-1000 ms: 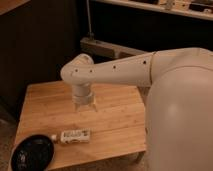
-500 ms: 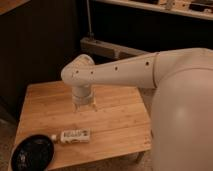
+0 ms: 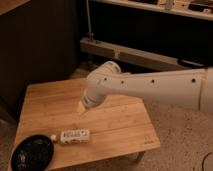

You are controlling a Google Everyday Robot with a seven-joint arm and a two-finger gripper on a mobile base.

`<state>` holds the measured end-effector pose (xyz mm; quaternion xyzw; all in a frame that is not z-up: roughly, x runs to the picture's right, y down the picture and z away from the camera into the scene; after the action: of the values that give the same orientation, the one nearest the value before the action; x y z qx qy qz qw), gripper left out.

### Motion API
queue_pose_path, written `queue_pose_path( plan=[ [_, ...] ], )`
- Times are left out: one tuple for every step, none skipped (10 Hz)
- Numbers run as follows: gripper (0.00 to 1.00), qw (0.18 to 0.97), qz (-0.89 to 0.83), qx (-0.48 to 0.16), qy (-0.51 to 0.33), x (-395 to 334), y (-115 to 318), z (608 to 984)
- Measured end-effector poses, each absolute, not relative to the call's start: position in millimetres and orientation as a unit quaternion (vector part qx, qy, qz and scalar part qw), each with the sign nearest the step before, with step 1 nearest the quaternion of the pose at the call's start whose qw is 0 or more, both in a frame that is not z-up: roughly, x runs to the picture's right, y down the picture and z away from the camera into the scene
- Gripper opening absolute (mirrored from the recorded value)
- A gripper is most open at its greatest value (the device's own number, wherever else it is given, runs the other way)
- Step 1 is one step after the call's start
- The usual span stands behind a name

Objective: Place the bottle in the ceramic bowl

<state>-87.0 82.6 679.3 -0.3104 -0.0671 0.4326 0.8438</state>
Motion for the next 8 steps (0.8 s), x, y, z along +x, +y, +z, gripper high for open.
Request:
queue_pose_path(
  plan=[
    [0.65,0.855,0.404,-0.310,-0.098,-85.1,80.1,677.1],
    [0.65,0.870,0.364,-0.301,-0.143,-79.9,74.6,673.6],
    [0.65,0.876,0.343,-0.296,-0.164,-79.1,72.4,672.0],
    [0.65,0.881,0.327,-0.290,-0.182,-78.1,69.6,670.0],
    [0.65,0.885,0.316,-0.285,-0.191,-76.1,68.4,669.2],
    [0.65,0.883,0.313,-0.288,-0.197,-84.4,71.0,665.9],
    [0.65,0.883,0.306,-0.291,-0.206,-91.5,72.9,660.7],
    [0.65,0.886,0.287,-0.292,-0.217,-95.9,76.0,657.3]
  ],
)
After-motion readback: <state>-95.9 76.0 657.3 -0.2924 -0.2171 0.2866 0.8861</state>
